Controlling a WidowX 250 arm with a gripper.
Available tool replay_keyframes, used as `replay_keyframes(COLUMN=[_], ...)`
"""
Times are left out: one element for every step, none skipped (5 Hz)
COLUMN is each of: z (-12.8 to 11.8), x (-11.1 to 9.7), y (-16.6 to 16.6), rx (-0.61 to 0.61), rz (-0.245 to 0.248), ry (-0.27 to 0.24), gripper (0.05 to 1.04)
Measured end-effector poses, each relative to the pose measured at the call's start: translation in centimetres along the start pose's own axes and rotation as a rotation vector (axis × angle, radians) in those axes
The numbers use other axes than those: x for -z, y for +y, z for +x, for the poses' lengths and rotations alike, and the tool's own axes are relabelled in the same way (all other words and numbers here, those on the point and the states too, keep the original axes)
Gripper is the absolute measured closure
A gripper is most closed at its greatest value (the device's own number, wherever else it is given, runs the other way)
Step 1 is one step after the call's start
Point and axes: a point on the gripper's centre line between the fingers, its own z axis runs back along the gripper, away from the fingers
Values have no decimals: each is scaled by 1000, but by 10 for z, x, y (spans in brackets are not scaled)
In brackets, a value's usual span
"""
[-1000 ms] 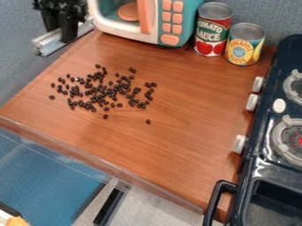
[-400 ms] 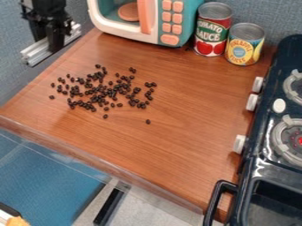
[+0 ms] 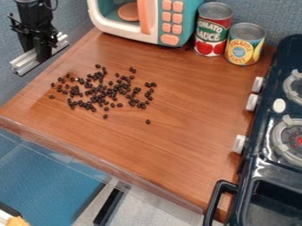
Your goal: Sweep into pile
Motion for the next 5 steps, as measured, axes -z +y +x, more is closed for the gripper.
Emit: replay_keyframes(z=[-1, 0, 0, -4, -6], x=[7, 15, 17, 20, 21], y=[7, 10, 9, 4, -1], rx=[23, 30, 28, 14, 11], rz=[0, -11, -12, -8, -2], ry=[0, 5, -5, -12, -22], gripper=[708, 708, 708, 708, 708])
